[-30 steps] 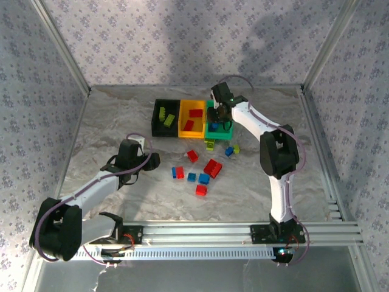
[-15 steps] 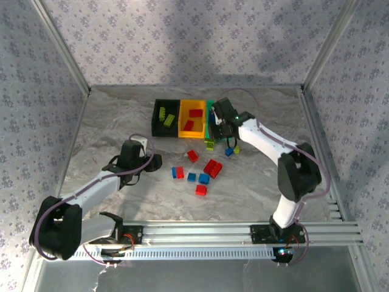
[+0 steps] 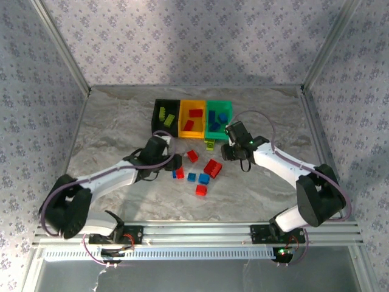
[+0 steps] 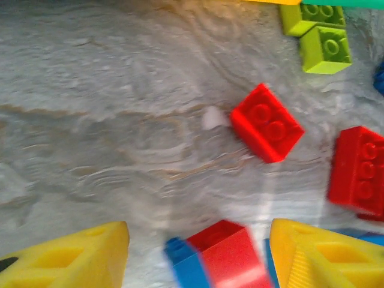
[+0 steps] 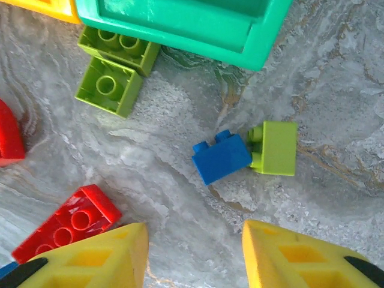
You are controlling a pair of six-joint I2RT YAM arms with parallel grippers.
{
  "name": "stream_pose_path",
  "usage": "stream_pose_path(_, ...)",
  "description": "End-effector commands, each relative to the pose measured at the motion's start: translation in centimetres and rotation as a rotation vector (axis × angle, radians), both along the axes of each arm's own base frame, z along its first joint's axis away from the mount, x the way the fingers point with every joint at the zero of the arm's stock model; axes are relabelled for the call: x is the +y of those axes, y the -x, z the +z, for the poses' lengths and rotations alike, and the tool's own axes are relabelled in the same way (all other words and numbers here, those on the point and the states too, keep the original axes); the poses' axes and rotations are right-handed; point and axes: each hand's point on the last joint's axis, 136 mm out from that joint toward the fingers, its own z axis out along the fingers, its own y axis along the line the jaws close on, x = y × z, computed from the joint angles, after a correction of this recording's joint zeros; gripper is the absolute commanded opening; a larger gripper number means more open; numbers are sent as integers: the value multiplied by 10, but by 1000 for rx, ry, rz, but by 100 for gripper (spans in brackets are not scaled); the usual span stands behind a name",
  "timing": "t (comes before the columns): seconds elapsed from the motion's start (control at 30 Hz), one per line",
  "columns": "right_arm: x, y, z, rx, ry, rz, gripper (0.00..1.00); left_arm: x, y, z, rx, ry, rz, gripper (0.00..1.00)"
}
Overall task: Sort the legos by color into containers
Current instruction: Pick up the lego from the center of the table.
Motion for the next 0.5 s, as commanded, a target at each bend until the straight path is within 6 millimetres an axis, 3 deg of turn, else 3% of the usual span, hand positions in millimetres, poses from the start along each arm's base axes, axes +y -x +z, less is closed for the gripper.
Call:
stream_pose_path(0.0, -14, -2, 9, -71, 30, -24, 47, -10, -5, 4, 59, -36, 90, 63)
stream_pose_path(0.23, -27, 6, -3, -108, 27, -31, 48, -34, -15, -7, 209, -148, 187, 62)
stream_pose_path(0.47, -19, 9, -13, -102, -8, -8, 48, -48, -26, -20, 273, -251, 305, 63)
